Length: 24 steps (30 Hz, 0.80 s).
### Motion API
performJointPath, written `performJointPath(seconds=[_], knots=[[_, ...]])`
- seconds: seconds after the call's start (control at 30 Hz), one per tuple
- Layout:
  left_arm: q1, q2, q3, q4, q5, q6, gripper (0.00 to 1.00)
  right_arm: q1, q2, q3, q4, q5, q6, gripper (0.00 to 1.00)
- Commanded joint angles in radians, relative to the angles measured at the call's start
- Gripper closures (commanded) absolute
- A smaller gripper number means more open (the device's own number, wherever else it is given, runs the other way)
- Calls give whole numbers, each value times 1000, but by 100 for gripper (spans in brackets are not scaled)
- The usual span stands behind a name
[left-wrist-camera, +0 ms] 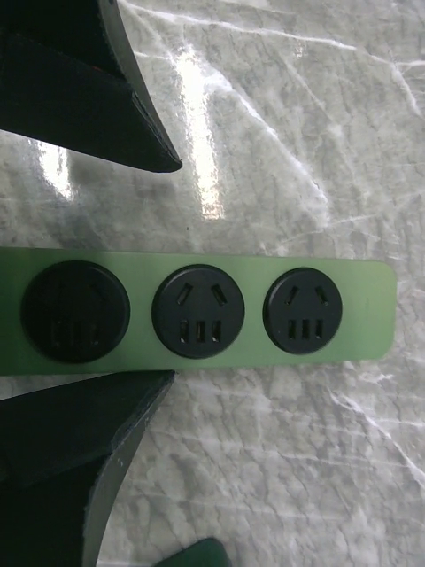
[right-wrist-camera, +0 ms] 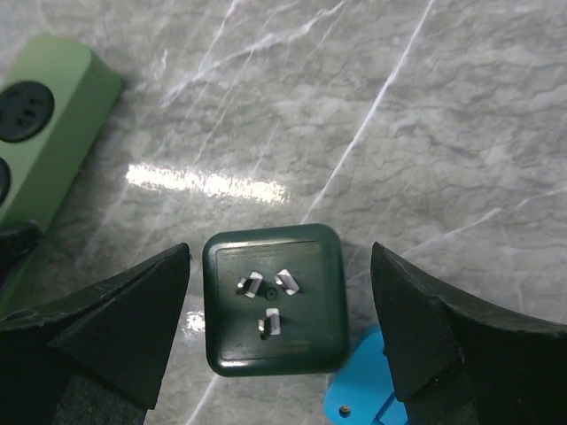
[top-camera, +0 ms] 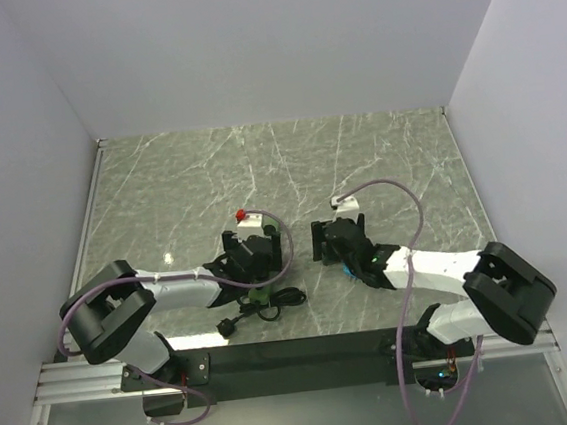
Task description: Insert the plug
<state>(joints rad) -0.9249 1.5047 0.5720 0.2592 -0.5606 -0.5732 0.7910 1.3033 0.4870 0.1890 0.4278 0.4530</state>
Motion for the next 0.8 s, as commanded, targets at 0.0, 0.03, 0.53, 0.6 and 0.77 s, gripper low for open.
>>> performJointPath(seconds=[0.0,0.03,0.53,0.6,0.77], knots=[[-5,5,17,75,21,4,4,30,62,70,-20,69,0,12],[-6,8,16,86,28,9,6,33,76,77,-26,75,0,13],[-3,143,106,137,18,58,78,34,177,196,-79,137,-30,60],[-3,149,123,147,10,70,97,19,182,223,-71,132,-43,64],[-3,170,138,193,1,88,98,-41,146,240,-34,57,-68,70]])
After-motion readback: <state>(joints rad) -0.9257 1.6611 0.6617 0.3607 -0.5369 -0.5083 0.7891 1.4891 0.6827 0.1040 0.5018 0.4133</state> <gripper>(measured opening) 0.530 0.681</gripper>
